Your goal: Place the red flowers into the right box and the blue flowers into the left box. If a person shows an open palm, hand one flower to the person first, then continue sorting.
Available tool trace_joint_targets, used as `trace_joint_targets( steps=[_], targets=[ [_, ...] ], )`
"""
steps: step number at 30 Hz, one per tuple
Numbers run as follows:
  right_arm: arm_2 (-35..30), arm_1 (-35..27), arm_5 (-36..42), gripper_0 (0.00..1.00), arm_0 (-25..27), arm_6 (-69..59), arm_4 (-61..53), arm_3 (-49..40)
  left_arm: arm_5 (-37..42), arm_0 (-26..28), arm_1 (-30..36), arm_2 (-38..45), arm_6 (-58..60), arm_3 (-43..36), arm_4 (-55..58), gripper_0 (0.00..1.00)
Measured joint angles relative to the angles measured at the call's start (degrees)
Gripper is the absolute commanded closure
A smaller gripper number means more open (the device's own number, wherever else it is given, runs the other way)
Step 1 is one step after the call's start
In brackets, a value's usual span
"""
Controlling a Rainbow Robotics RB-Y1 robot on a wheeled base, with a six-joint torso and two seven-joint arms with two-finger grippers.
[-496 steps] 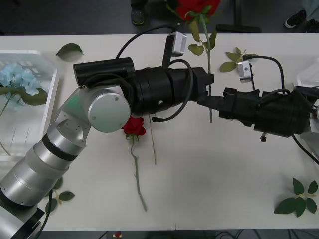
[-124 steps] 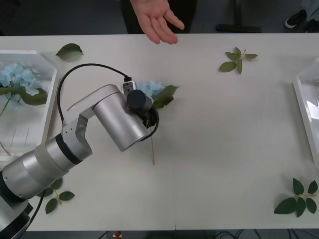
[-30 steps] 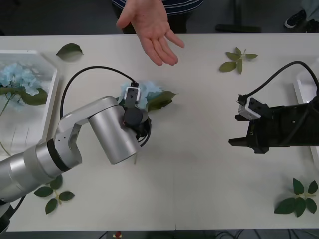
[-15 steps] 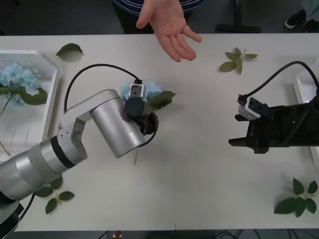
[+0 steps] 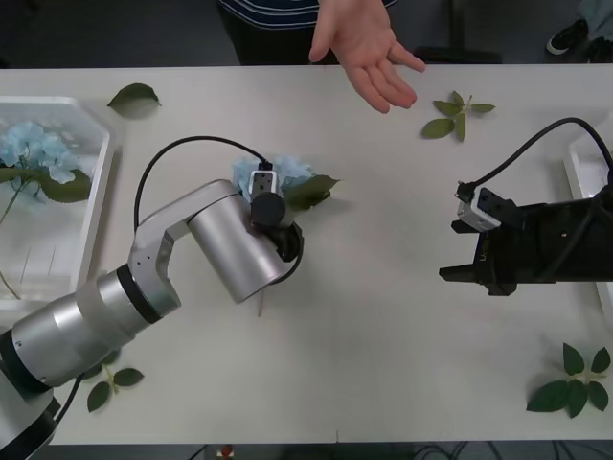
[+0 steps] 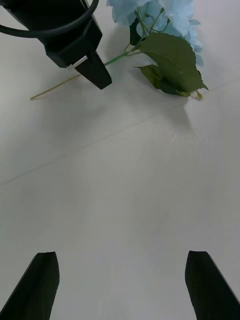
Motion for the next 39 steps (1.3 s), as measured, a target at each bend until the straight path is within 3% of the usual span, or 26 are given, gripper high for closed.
trace_joint_targets(
  steps=[20,21,23,24,30,35,39],
  targets=[
    [0.0,0.0,0.0,0.26,0.0,0.0,0.0,0.0,-0.2,0.0,-2.4,-0.4,0.0,5.4,-2.7,0.0],
    [0.0,0.0,0.0,0.27,0.0,0.0,0.0,0.0,-0.2,0.0,-2.6,-0.4,0.0,5.5,-2.7,0.08],
    [0.0,0.0,0.0,0.27,0.0,0.0,0.0,0.0,-0.2,0.0,-2.8,-0.4,0.0,5.5,-2.7,0.47],
    [0.0,0.0,0.0,0.27,0.0,0.0,0.0,0.0,-0.2,0.0,-2.8,-0.4,-0.1,5.5,-2.7,0.54],
    [0.0,0.0,0.0,0.27,0.0,0.0,0.0,0.0,-0.2,0.0,-2.8,-0.4,-0.9,5.5,-2.7,0.77],
    [0.0,0.0,0.0,0.27,0.0,0.0,0.0,0.0,-0.2,0.0,-2.8,-0.4,-1.6,5.5,-2.8,0.88],
    [0.0,0.0,0.0,0.27,0.0,0.0,0.0,0.0,-0.2,0.0,-2.8,-0.4,-2.3,5.5,-3.0,0.9]
  ],
)
